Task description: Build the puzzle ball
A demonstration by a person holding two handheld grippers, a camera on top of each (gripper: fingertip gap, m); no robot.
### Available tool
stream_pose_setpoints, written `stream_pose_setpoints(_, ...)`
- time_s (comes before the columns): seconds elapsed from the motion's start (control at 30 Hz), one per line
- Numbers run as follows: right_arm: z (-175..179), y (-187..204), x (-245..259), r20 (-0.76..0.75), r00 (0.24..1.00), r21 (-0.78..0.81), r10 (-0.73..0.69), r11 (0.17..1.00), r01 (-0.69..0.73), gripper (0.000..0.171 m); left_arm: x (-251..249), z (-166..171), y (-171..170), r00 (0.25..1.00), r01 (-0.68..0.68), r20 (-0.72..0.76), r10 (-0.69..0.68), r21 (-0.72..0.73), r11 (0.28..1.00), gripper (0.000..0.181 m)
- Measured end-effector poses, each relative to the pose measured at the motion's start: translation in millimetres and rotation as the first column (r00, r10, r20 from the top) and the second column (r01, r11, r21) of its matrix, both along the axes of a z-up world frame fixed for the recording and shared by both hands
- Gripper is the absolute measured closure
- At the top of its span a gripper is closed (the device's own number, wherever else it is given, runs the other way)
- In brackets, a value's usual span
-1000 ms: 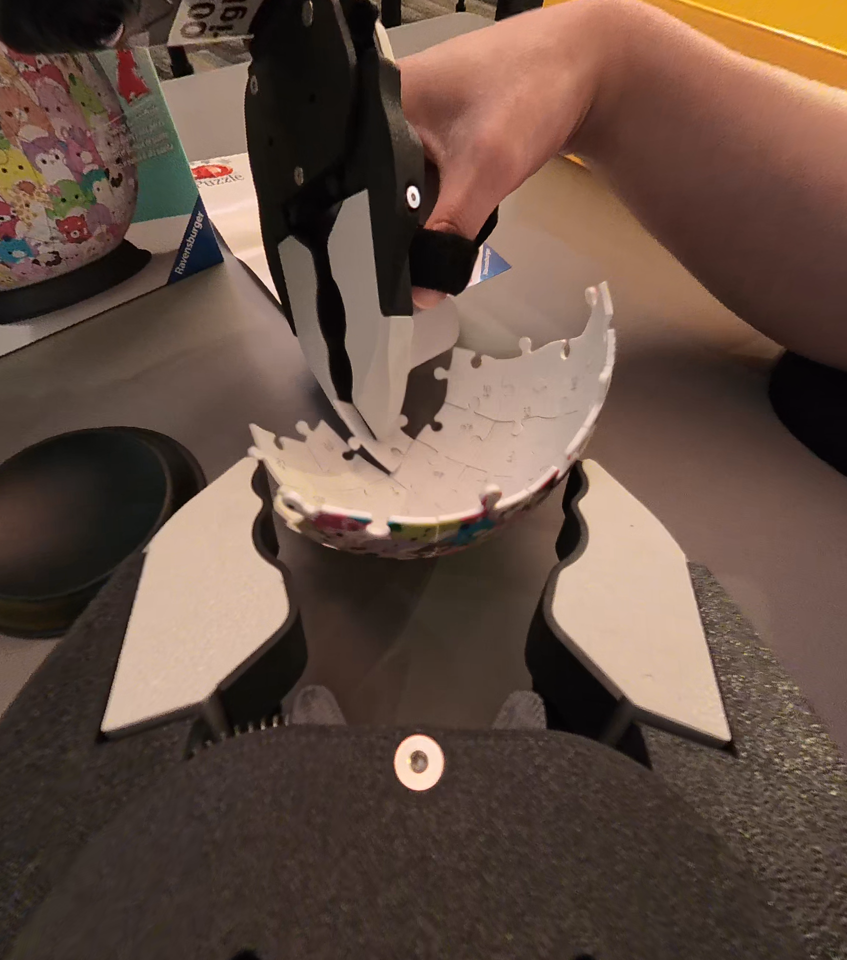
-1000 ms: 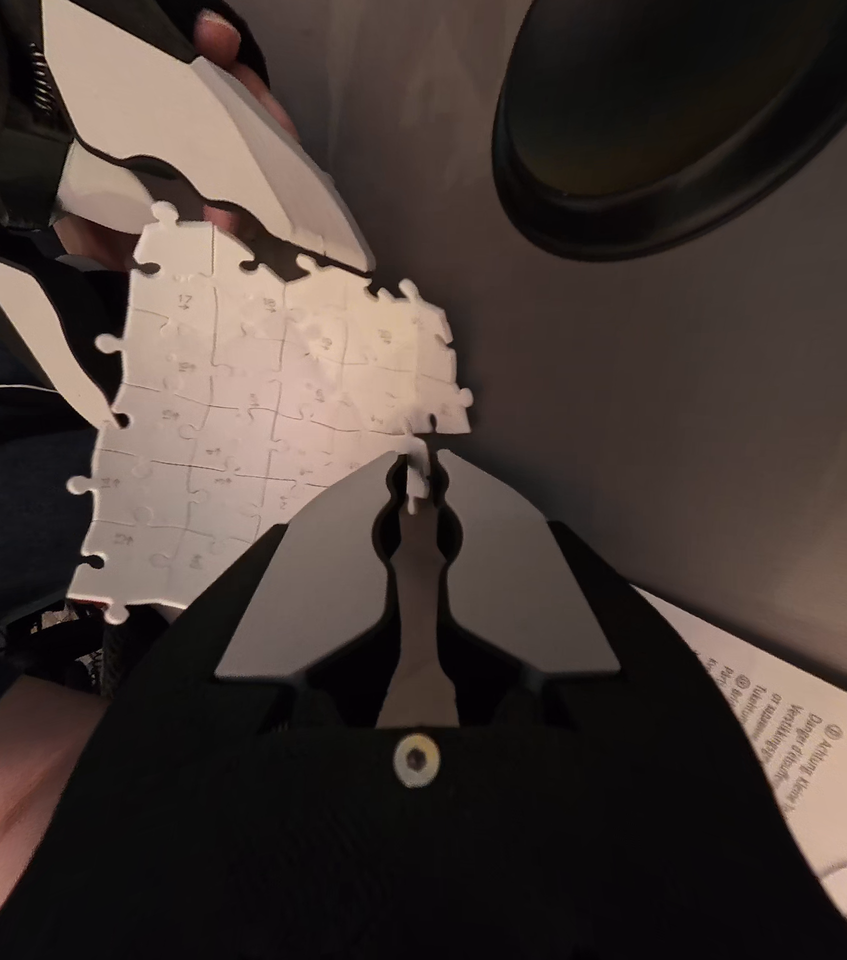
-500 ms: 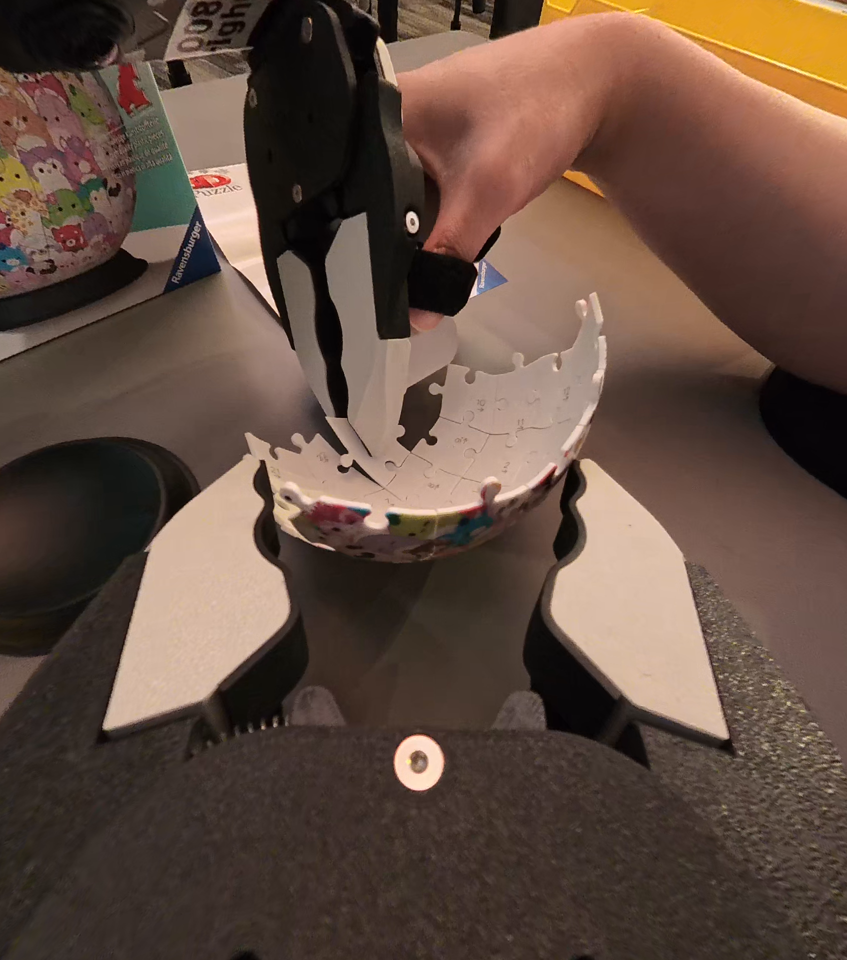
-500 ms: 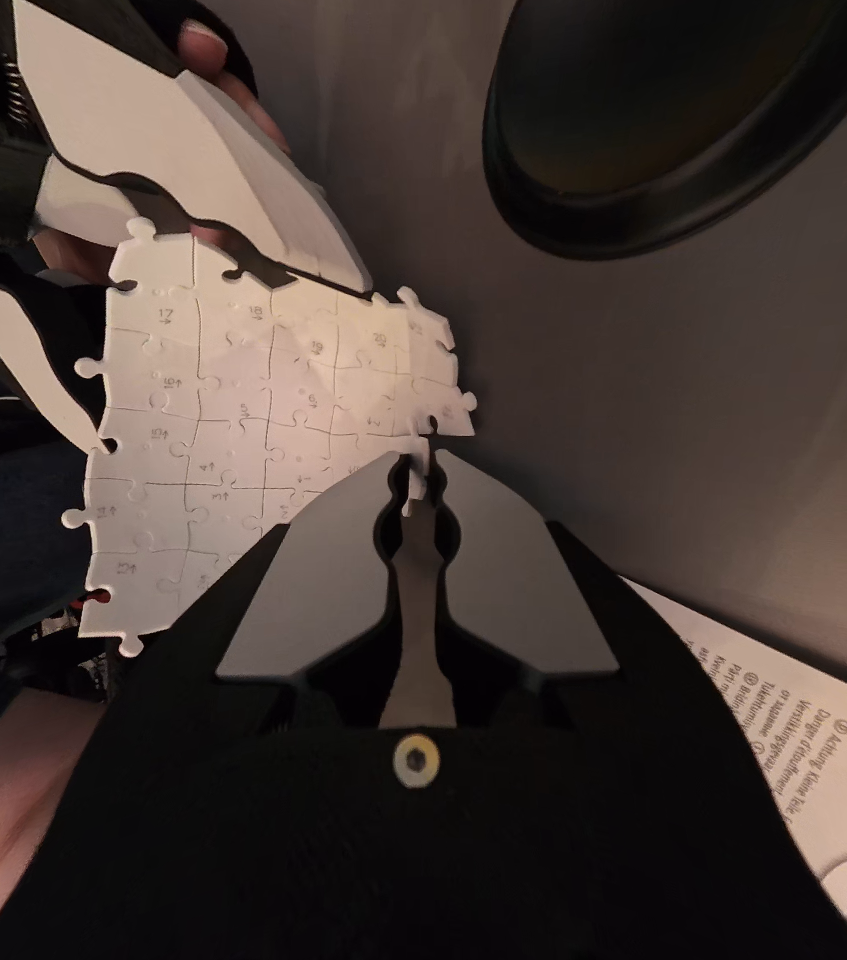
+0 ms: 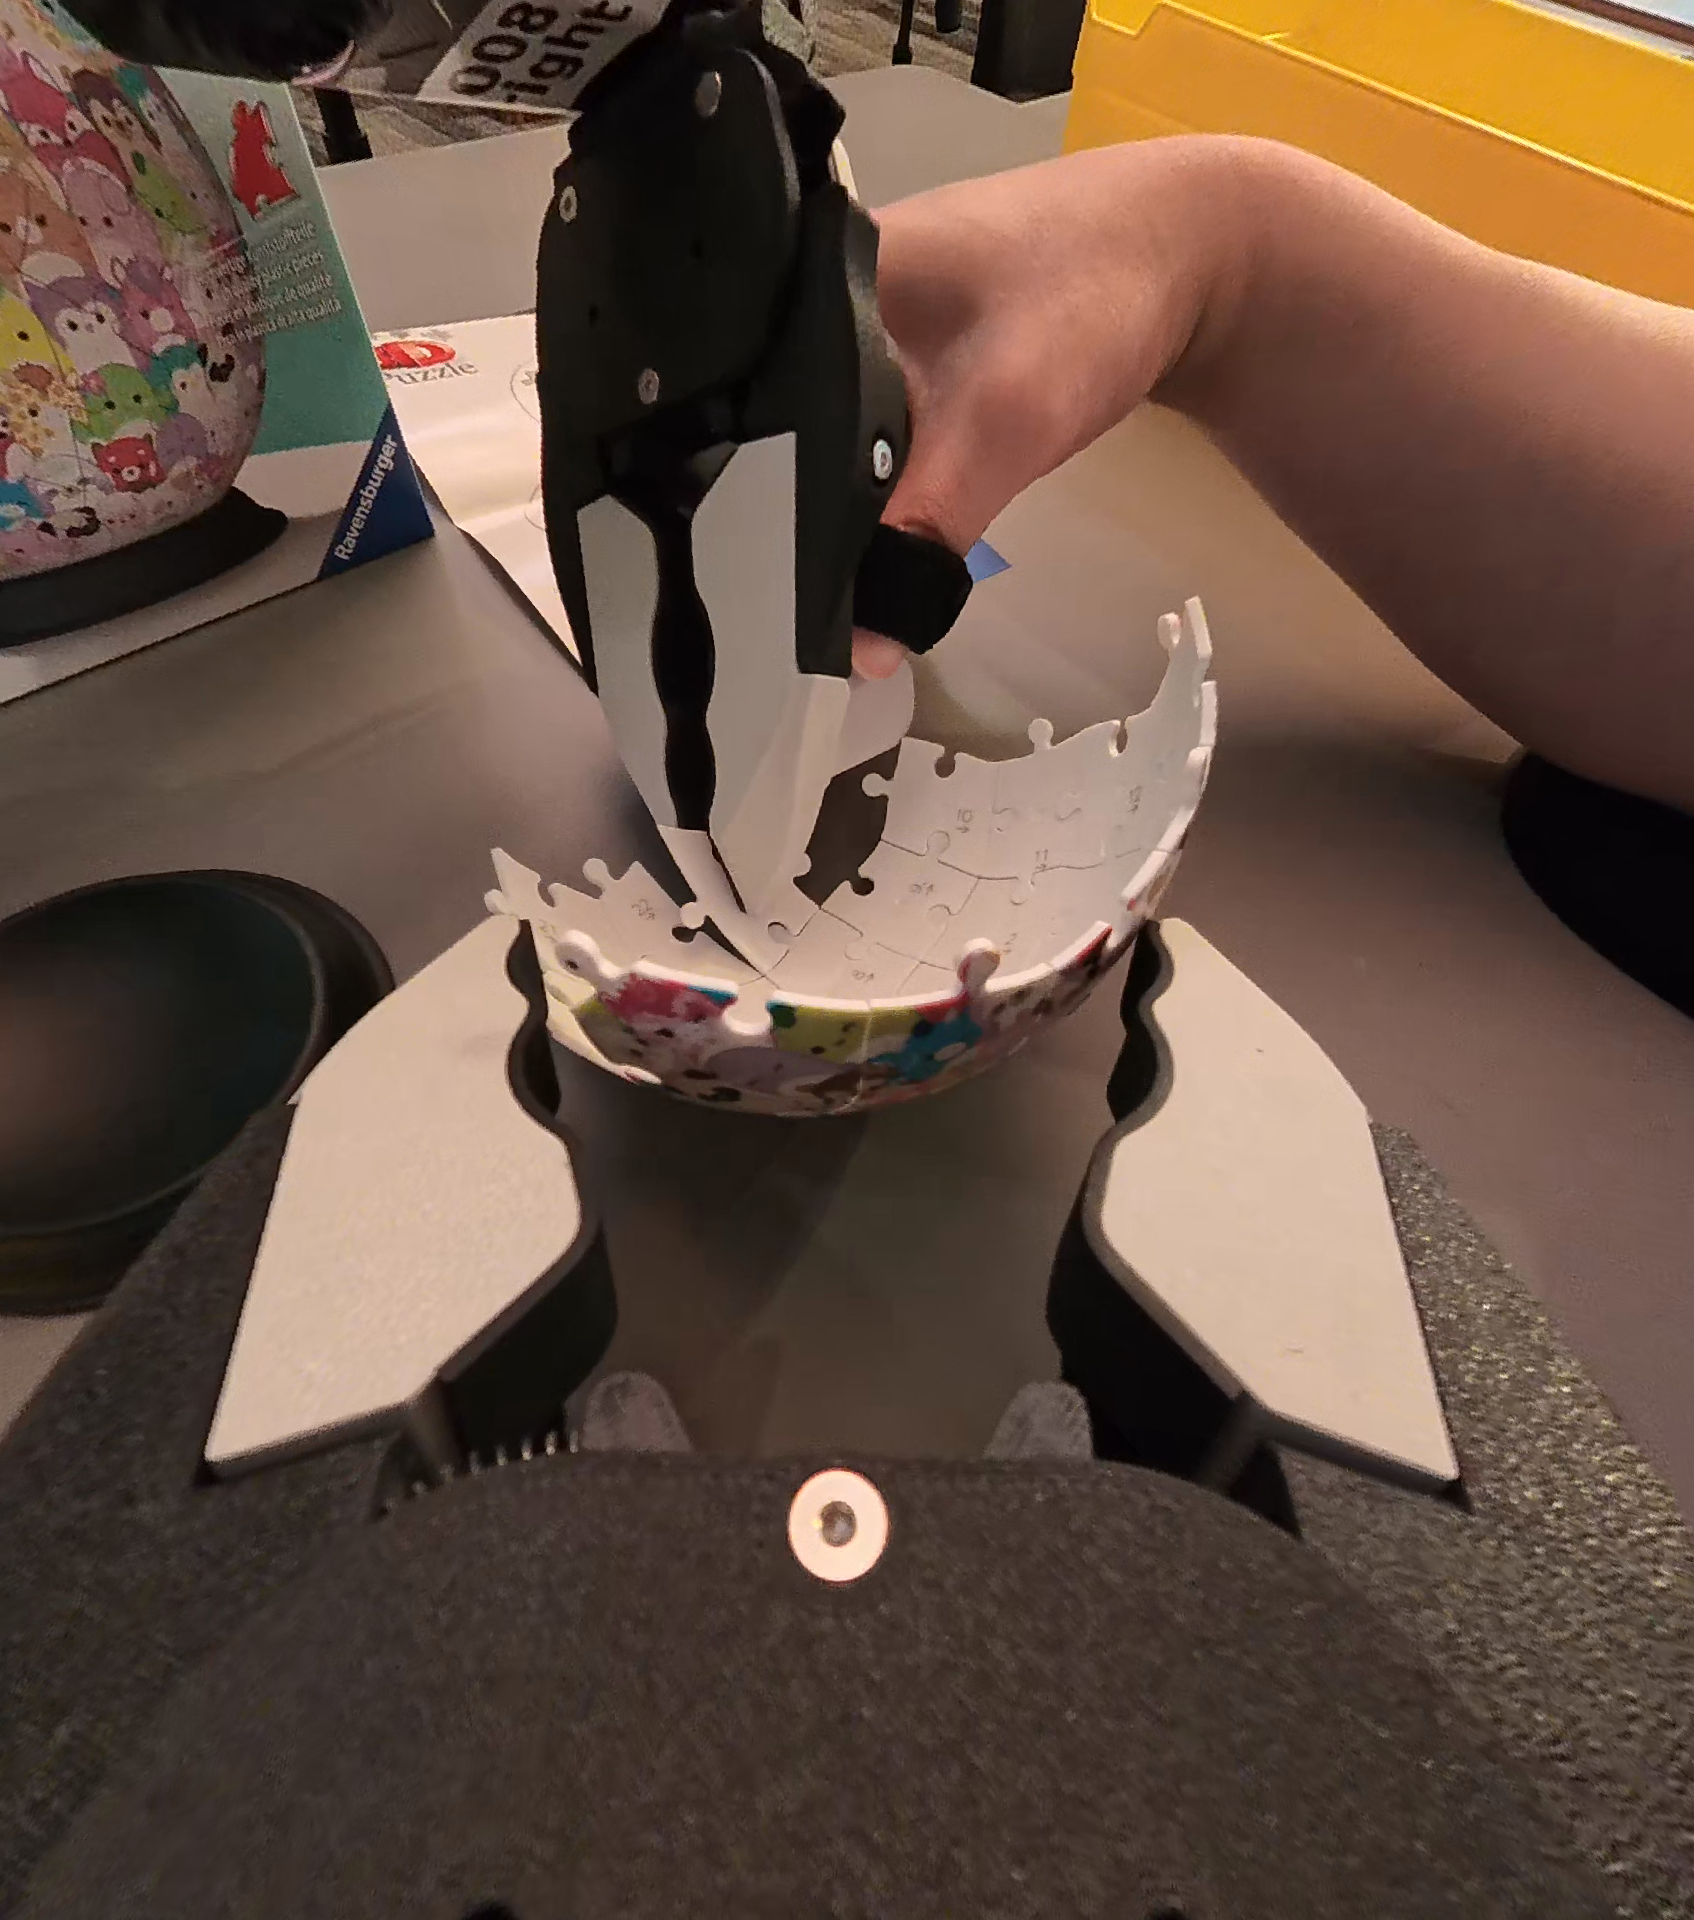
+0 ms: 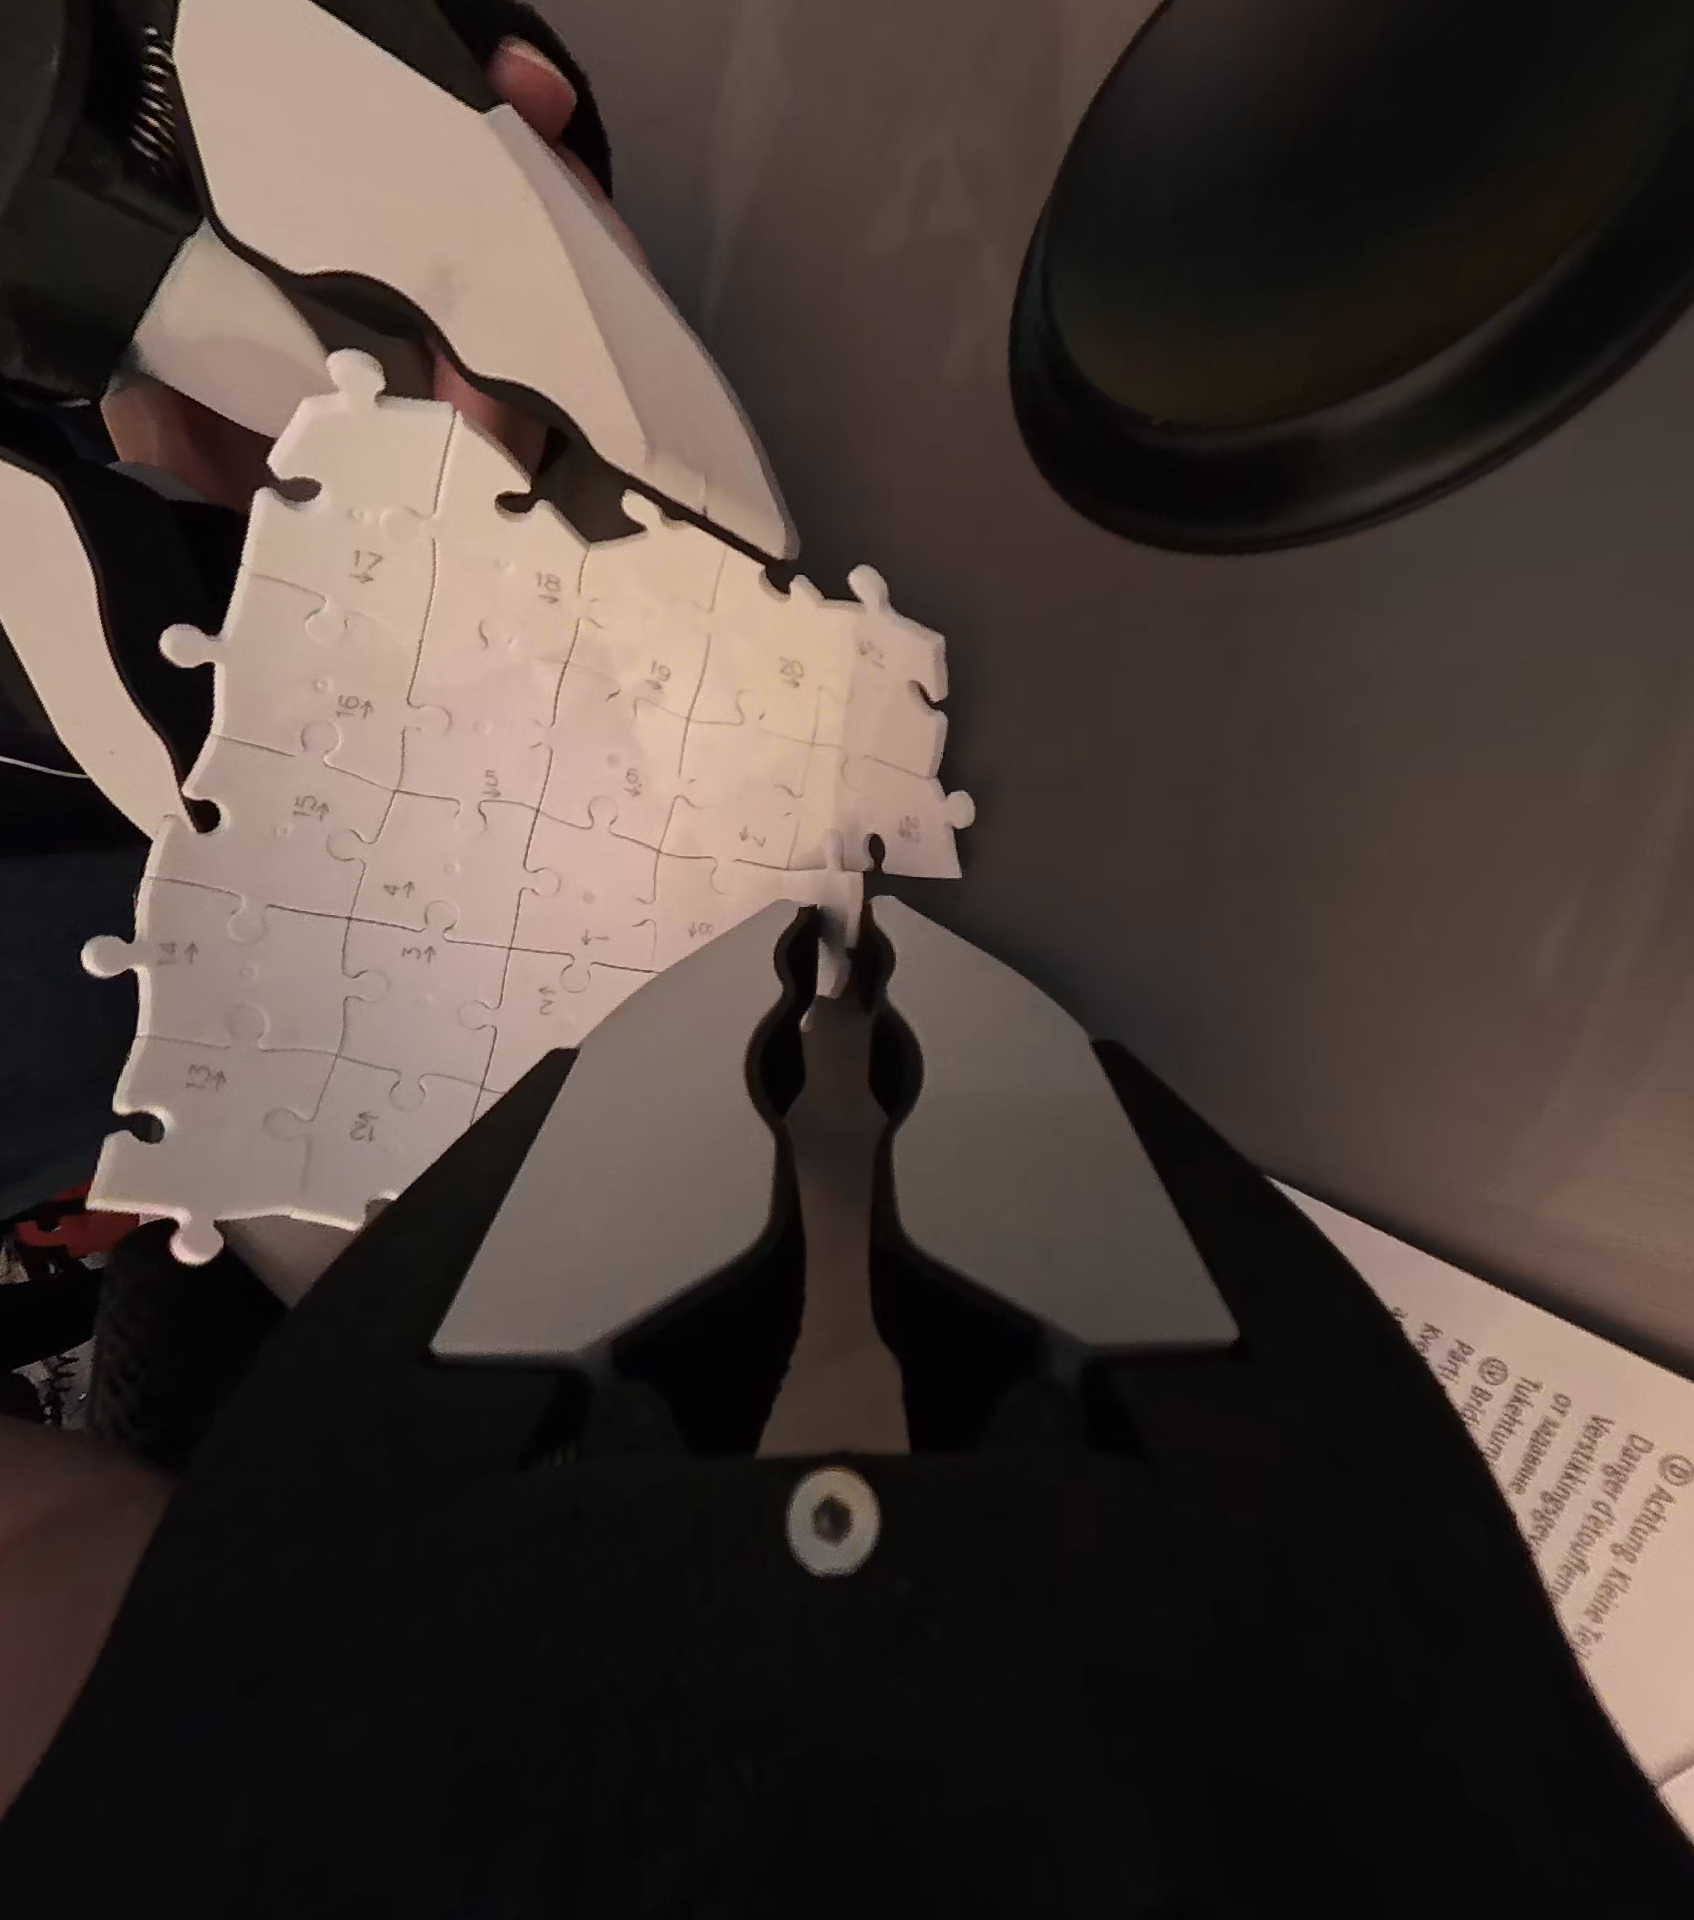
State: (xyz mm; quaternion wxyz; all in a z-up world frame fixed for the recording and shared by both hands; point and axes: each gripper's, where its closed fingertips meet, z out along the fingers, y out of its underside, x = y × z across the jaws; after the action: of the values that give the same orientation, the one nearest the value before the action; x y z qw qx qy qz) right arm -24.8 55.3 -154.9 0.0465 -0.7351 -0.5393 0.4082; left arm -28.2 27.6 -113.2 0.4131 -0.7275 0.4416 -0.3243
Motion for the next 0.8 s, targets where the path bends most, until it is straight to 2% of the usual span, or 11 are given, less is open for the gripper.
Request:
stream_pose_setpoints(0.5,0.5,-0.2,2.0,0.03,0.998,0.053,0.064,0.996,-0.065,0.161,3.1,0.9,-1.6,1.0,0.019,0.006,-0.019,-0.001,1.0,0.077)
stream_pose_setpoints(0.8,1.1,6.1,7.2,0.034,0.999,0.079,0.039,0.996,-0.041,0.159,3.5,1.6,-2.0,0.999,0.029,0.019,-0.029,-0.015,0.999,0.083)
